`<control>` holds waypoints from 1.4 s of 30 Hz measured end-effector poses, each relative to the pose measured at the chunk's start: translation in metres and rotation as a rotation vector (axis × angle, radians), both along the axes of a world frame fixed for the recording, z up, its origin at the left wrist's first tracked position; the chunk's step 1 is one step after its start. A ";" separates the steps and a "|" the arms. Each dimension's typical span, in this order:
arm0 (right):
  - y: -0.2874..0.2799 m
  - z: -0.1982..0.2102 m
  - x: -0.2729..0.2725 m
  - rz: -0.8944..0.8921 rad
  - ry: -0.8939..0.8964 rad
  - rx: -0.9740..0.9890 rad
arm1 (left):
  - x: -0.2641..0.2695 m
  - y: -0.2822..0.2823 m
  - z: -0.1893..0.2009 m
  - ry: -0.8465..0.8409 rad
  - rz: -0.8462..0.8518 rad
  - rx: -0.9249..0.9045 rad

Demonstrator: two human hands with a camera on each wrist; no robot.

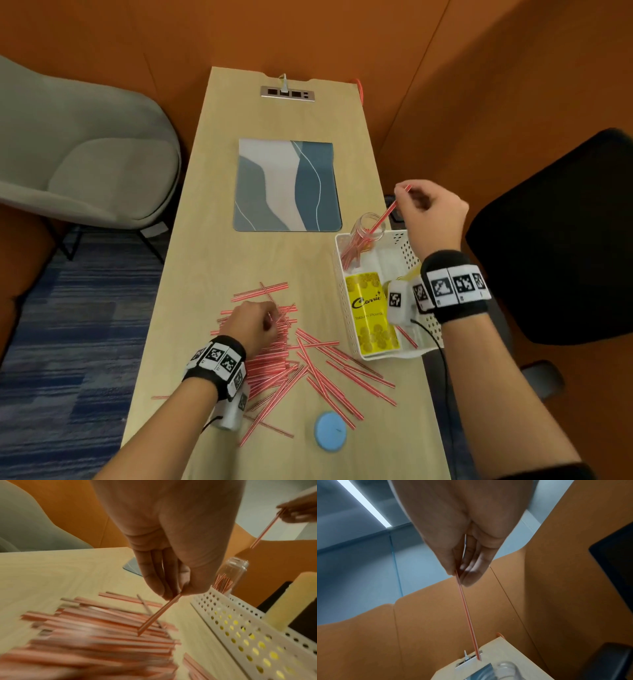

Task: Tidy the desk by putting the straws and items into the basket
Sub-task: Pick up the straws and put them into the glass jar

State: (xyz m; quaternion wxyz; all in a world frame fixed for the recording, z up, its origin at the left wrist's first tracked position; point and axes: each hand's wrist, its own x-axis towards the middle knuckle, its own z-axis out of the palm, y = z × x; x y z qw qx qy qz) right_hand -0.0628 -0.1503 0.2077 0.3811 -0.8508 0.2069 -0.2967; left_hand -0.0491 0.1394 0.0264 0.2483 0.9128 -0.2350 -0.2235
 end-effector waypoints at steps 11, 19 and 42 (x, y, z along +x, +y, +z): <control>-0.021 -0.076 0.012 -0.003 0.196 -0.009 | 0.049 -0.050 0.083 -0.086 0.354 -0.665; 0.077 -0.153 -0.073 0.458 0.696 0.059 | 0.093 -0.137 0.155 -0.183 0.143 -0.867; 0.109 -0.217 -0.108 0.510 0.985 -0.080 | 0.086 -0.103 0.050 -0.060 0.175 -0.341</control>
